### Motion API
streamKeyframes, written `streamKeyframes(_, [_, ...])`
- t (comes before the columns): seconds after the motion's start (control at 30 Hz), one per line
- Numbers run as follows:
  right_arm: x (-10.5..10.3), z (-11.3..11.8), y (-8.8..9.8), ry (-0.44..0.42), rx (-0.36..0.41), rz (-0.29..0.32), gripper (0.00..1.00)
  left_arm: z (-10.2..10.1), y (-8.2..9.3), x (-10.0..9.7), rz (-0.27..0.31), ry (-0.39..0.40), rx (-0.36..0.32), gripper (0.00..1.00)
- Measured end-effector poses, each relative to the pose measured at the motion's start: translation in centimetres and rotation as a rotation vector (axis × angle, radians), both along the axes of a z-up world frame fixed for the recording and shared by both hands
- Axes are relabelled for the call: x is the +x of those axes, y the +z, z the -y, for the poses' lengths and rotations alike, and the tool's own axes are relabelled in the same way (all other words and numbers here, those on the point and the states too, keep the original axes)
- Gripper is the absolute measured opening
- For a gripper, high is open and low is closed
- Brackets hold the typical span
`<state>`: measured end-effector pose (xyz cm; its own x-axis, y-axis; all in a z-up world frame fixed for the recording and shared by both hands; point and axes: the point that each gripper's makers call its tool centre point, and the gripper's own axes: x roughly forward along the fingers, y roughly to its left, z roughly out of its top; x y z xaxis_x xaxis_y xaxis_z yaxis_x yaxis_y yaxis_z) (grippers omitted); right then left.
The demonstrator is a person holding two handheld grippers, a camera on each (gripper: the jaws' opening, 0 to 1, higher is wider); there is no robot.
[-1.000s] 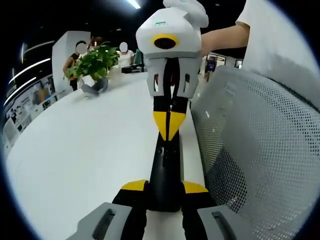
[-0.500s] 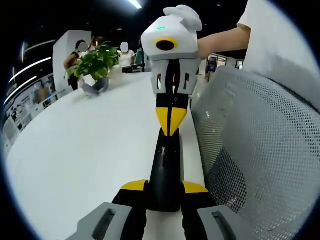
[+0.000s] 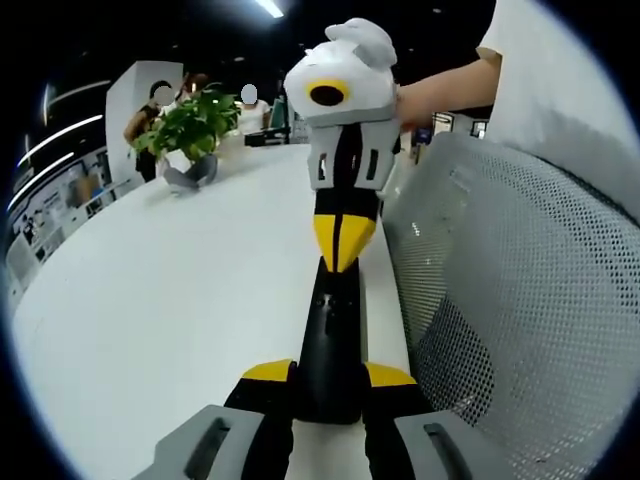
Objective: Press the specified remote control buttons in sequence, fully releasing each button before pressing the next.
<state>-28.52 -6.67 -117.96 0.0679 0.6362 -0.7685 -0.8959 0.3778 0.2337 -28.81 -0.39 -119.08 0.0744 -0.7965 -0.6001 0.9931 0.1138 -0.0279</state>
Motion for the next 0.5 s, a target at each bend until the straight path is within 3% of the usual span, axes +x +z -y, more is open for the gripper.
streamKeyframes(0.23, [-0.2, -1.0, 0.0, -0.047, 0.073, -0.009, 0.00, 0.0, 0.0, 0.0, 0.001, 0.000, 0.001, 0.25])
streamKeyframes(0.5, [-0.2, -1.1, -0.1, 0.003, -0.061, 0.020, 0.00, 0.0, 0.0, 0.0, 0.001, 0.001, 0.001, 0.25])
